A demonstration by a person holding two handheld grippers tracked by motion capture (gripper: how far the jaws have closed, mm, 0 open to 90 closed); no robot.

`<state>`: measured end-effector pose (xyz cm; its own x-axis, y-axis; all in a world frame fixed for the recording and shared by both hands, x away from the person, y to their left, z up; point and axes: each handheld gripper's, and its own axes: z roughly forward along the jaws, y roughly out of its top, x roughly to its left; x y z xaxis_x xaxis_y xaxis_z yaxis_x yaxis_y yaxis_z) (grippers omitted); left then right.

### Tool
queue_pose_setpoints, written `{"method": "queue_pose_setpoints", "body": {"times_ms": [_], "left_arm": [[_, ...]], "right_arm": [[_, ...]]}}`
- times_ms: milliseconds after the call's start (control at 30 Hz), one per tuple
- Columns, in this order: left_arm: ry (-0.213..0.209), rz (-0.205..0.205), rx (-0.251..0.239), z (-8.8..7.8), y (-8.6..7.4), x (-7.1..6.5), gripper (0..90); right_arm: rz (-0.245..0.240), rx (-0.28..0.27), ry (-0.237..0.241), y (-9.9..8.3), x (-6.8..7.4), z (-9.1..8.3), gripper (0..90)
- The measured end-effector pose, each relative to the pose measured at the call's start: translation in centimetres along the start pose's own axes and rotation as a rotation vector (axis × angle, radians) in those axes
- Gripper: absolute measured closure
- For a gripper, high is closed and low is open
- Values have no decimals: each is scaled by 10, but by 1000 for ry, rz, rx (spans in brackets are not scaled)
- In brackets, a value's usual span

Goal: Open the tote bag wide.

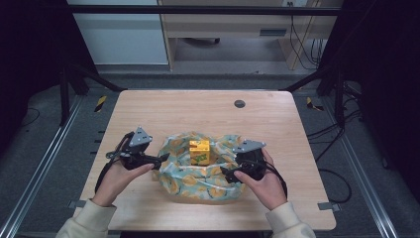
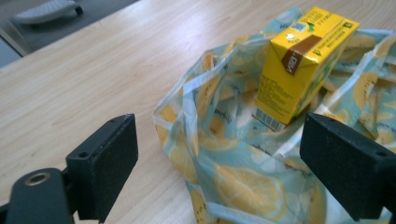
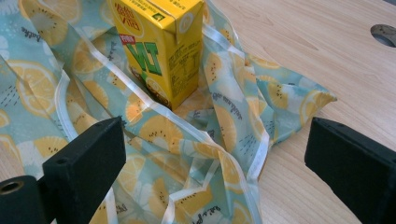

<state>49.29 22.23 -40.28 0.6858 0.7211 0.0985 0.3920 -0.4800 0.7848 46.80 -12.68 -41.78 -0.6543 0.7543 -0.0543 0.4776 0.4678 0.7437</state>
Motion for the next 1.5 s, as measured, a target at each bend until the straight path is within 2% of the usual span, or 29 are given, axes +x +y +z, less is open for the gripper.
{"method": "queue_pose_setpoints", "body": {"times_ms": [100, 467, 767, 1000, 1200, 1300, 1500], "left_arm": [[-13, -6, -2, -4, 0, -1, 97], [7, -3, 6, -22, 3, 1, 86], [38, -9, 30, -35, -3, 16, 78], [70, -34, 38, -44, -11, 31, 73], [93, -42, 56, -49, -16, 43, 68], [101, -40, 69, -48, -20, 48, 53], [111, -59, 89, -46, -30, 60, 50]], "right_arm": [[-3, -16, -9, 4, 1, -1, 54], [-21, -78, -20, 25, 7, -15, 56], [-6, -125, -70, 34, -3, -37, 55], [45, -138, -120, 24, -22, -53, 56], [84, -141, -155, 14, -35, -60, 56], [131, -136, -201, 5, -43, -62, 57], [190, -120, -229, -15, -59, -65, 56]]}}
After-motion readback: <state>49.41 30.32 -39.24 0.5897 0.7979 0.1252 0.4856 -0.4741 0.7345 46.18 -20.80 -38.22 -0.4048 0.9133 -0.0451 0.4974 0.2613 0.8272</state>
